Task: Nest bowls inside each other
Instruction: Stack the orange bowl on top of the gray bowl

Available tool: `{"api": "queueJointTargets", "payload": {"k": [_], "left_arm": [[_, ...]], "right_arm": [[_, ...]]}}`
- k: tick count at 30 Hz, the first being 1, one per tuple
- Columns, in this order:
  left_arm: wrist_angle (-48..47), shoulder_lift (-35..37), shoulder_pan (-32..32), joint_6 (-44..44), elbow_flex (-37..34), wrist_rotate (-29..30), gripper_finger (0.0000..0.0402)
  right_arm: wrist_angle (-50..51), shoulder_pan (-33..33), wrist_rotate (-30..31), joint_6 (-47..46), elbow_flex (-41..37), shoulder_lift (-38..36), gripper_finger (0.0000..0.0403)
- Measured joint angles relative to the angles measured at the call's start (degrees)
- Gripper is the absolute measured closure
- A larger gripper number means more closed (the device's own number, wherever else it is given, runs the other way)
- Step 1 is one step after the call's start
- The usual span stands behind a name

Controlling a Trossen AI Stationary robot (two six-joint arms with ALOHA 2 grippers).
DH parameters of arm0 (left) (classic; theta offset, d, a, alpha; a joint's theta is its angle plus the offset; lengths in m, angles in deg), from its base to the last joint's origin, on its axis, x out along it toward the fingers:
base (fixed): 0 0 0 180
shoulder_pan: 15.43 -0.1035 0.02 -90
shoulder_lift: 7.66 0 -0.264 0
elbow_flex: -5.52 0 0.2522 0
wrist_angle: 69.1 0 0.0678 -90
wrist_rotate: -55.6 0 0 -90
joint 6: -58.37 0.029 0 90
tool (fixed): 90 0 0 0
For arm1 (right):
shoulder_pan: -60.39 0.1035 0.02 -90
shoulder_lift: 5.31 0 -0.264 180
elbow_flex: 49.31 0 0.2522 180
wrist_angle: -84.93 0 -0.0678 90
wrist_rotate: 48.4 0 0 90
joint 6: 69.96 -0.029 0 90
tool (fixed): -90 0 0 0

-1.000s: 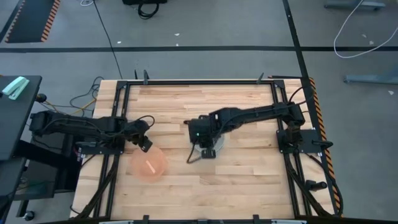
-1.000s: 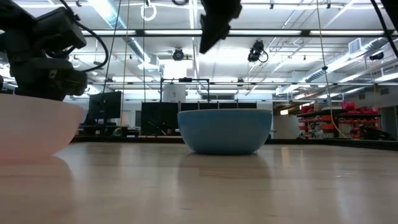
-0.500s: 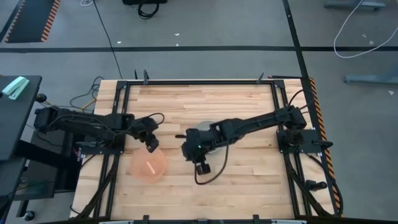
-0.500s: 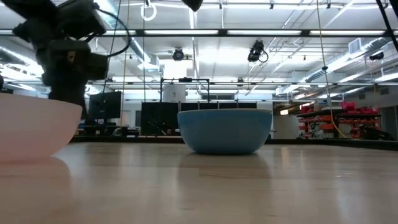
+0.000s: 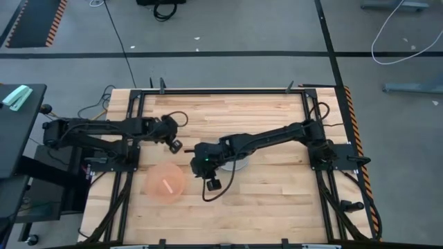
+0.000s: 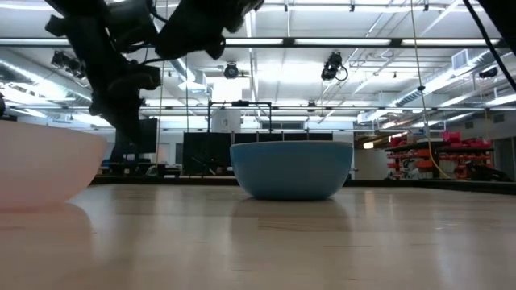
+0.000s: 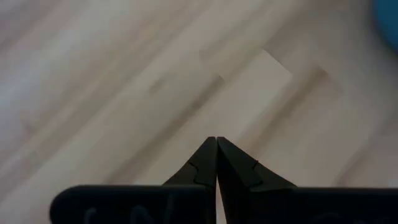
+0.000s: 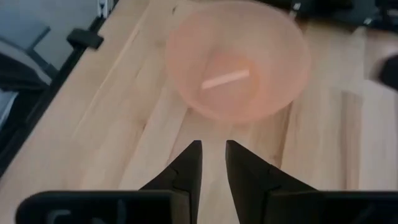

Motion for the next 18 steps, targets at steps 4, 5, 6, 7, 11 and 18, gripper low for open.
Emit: {"api": "queueJointTargets", "payload": {"k": [4,5,6,7,11,18], "left_arm": [[0.71,-0.09,-5.73,2.95,-0.02,0.02,0.0382],[1.08,-0.09,-7.18,3.71,-0.02,0.07,0.0381],[1.5,-0.11,-8.5,4.78,-0.02,0.05,0.038],[1.72,-0.09,-10.04,5.65,-0.02,0.07,0.0379],[2.97,-0.09,-14.63,6.73,-0.02,0.04,0.0381],[1.16,-0.09,-19.56,6.95,-0.02,-0.58,0.0383]], "right_arm": [[-1.77,-0.27,-0.91,0.65,0.0,2.13,0.0322],[-3.13,-0.3,-1.16,1.2,0.0,2.45,0.0322],[-4.18,-0.31,-1.63,1.51,0.0,2.7,0.0322],[-5.38,-0.31,-2.57,1.61,0.02,3.14,0.0322],[-10.04,-0.24,-5.16,2.75,0.08,5.41,0.0322],[-18.37,-0.26,-9.1,3.8,0.07,9.27,0.0328]]}}
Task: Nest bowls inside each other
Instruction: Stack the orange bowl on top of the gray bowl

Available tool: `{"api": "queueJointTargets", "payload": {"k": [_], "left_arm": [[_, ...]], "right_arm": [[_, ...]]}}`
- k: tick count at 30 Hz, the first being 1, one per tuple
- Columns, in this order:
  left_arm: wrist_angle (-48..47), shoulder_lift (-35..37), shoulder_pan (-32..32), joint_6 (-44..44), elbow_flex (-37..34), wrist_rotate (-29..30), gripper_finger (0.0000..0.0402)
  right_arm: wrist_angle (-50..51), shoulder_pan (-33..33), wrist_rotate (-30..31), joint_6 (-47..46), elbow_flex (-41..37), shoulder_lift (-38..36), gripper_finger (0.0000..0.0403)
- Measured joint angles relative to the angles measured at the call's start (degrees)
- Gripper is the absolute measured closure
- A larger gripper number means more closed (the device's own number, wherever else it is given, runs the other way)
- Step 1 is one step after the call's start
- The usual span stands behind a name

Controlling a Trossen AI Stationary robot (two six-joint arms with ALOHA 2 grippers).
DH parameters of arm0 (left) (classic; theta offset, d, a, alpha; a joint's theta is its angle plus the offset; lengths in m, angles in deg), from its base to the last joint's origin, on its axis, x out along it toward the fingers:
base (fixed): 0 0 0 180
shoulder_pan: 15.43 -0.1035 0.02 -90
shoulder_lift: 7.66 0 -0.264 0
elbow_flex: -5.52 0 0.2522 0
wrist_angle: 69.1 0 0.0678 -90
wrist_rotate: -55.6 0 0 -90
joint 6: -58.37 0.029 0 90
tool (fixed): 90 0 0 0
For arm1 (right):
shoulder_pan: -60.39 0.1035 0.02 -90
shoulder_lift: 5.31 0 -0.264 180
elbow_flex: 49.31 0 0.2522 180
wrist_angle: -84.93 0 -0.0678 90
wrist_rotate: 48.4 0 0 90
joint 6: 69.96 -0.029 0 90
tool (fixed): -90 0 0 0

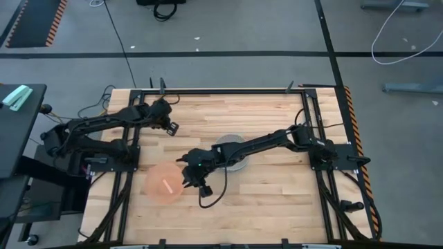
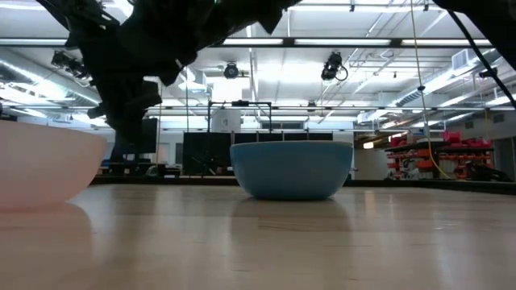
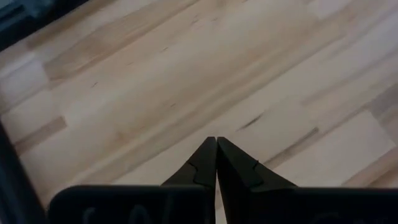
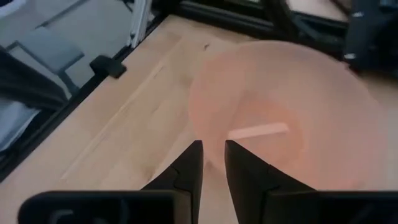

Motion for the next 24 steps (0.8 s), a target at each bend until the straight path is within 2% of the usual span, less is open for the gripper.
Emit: {"api": "queueJointTargets", "payload": {"k": [7,14,24], "left_arm": [[-2.09,0.0,-1.11,0.0,-0.02,-0.03,0.0373],[-4.15,0.0,-1.0,-0.15,-0.02,-0.07,0.0379],[-6.07,0.0,-0.87,-2.21,-0.28,-3.11,0.0371]], "right_arm": [[-5.12,0.0,-0.98,1.43,0.04,2.44,0.0339],[-9.2,0.09,-1.0,3.38,-0.02,3.9,0.0353],[-7.9,1.03,-1.03,4.63,-0.04,4.57,0.037]]}}
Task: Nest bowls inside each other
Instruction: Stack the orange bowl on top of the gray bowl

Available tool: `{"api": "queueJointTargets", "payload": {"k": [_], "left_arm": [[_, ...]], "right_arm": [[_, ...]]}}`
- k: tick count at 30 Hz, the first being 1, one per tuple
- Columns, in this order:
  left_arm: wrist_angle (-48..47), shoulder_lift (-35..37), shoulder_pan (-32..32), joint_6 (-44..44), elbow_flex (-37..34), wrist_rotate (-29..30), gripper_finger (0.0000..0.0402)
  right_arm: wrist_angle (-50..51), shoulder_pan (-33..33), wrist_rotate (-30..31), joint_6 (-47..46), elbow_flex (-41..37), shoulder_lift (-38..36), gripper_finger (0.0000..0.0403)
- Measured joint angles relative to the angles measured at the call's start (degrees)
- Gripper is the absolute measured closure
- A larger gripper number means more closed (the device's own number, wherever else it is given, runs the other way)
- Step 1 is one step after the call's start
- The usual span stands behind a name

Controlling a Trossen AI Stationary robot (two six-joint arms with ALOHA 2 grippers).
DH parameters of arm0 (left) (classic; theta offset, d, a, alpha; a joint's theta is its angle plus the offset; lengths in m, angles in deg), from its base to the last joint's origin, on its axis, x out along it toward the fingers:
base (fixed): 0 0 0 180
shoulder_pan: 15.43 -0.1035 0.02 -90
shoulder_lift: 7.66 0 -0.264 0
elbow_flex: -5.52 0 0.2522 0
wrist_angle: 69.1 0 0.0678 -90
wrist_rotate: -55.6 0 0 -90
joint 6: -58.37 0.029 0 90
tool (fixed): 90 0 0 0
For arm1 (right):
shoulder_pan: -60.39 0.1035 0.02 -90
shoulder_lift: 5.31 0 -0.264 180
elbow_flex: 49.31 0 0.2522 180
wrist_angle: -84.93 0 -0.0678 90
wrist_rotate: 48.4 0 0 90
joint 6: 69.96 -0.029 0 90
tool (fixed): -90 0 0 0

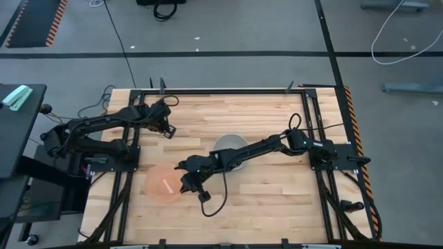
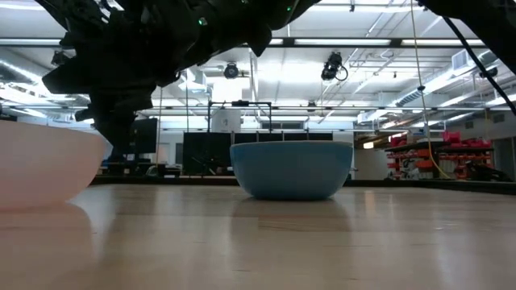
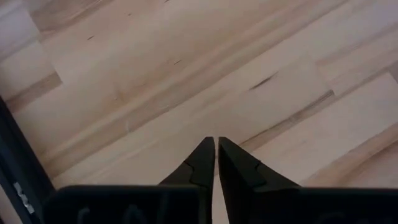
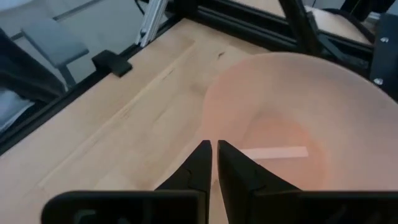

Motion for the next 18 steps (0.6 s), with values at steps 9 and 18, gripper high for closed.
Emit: {"api": "queueJointTargets", "payload": {"k": [9,18], "left_arm": [[-0.13,0.0,0.0,-0.42,0.0,-0.26,0.0378],[-0.11,0.0,0.02,-0.48,0.0,-1.47,0.0367]], "right_arm": [[2.19,-0.54,0.06,0.4,-0.78,-0.04,0.0387],[1.29,-3.25,0.3,1.07,-1.34,-0.04,0.0394]]}}
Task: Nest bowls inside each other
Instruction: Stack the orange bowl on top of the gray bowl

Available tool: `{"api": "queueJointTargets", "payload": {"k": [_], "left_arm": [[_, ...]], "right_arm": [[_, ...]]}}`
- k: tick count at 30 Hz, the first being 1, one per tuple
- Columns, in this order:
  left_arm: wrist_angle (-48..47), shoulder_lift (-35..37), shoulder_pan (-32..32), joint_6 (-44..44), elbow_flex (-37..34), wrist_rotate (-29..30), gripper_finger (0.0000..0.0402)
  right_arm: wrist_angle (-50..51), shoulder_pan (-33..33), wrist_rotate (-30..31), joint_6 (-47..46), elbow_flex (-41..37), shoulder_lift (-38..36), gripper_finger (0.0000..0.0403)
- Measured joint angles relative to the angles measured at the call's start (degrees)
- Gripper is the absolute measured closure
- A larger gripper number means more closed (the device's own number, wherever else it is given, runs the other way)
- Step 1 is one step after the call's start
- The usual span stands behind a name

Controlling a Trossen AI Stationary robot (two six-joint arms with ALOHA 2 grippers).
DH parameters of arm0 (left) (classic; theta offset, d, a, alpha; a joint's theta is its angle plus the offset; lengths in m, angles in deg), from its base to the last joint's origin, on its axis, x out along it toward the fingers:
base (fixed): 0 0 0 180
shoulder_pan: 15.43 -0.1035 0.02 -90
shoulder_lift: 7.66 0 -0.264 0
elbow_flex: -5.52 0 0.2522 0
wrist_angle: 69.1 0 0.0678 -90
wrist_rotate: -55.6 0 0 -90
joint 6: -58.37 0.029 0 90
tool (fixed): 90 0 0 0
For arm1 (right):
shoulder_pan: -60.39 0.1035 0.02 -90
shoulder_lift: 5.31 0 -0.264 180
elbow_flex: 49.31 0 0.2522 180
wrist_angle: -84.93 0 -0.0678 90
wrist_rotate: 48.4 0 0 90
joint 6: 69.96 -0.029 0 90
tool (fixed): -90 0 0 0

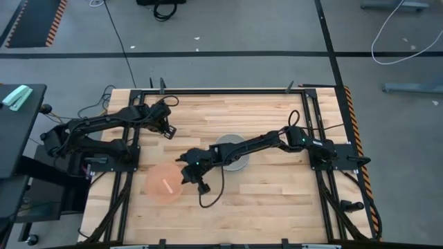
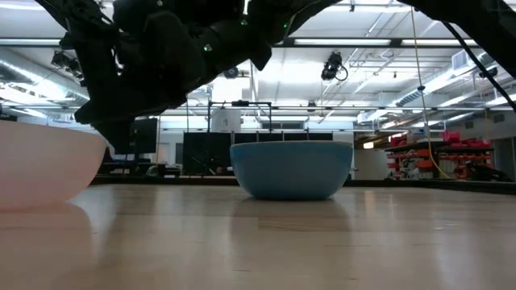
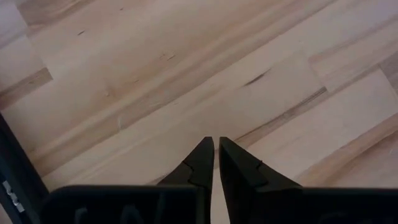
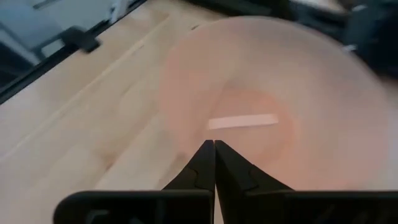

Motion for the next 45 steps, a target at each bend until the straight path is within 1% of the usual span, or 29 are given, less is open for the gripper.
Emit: {"api": "queueJointTargets", "payload": {"k": [3,8,11,13,18,23,26,29,31,33,36,39,45], "left_arm": [[-0.23,0.0,0.0,0.0,0.0,-0.02,0.0366],[-3.51,0.0,0.0,-1.02,-0.02,-1.16,0.0371],[-5.61,0.0,0.0,-1.44,-0.02,-3.2,0.0371],[-6.69,0.0,0.0,-1.49,-0.02,-5.78,0.0369],[-13.22,0.0,0.1,-2.94,-0.02,-12.41,0.0363],[-21.07,0.0,3.6,-6.48,-0.02,-13.44,0.0363],[-23.27,0.0,6.92,-9.59,-0.04,-13.46,0.0364],[-23.27,0.02,10.07,-11.64,-0.04,-13.55,0.0368],[-23.19,0.0,11.98,-13.18,-0.04,-14.36,0.0371],[-23.18,-0.02,13.93,-14.66,-0.04,-15.33,0.0373],[-23.25,0.0,16.98,-16.52,-0.04,-17.08,0.0373],[-23.24,0.0,20.3,-19.14,-0.04,-18.26,0.0369],[-22.38,0.0,26.43,-24.03,-0.04,-18.37,0.037]], "right_arm": [[-1.3,-1.36,0.0,-0.58,0.0,0.0,0.0393],[-0.51,-2.61,0.15,-1.09,-0.02,0.0,0.0394],[-0.26,-2.48,-0.04,-1.57,-0.02,0.0,0.0395],[0.69,-2.48,-0.04,-1.7,-0.02,0.0,0.0394],[6.14,-2.52,0.02,-1.8,-0.05,-0.12,0.0394],[11.92,-2.48,1.03,-1.74,-0.03,-0.75,0.0394],[16.75,-2.67,1.38,-1.56,-0.11,-1.52,0.0395],[21.15,-2.89,2.83,-1.69,0.02,-3.45,0.0396],[24.71,-2.9,4.94,-1.54,0.04,-5.18,0.0395],[27.14,-2.8,7.1,-1.51,0.0,-7.56,0.0395],[30.79,-2.74,7.95,-1.8,0.02,-12.54,0.0397],[32.5,-2.67,9.15,-2.12,-0.6,-17.62,0.0398],[33.59,-2.52,14.75,-5.66,-5.63,-27.07,0.0398]]}}
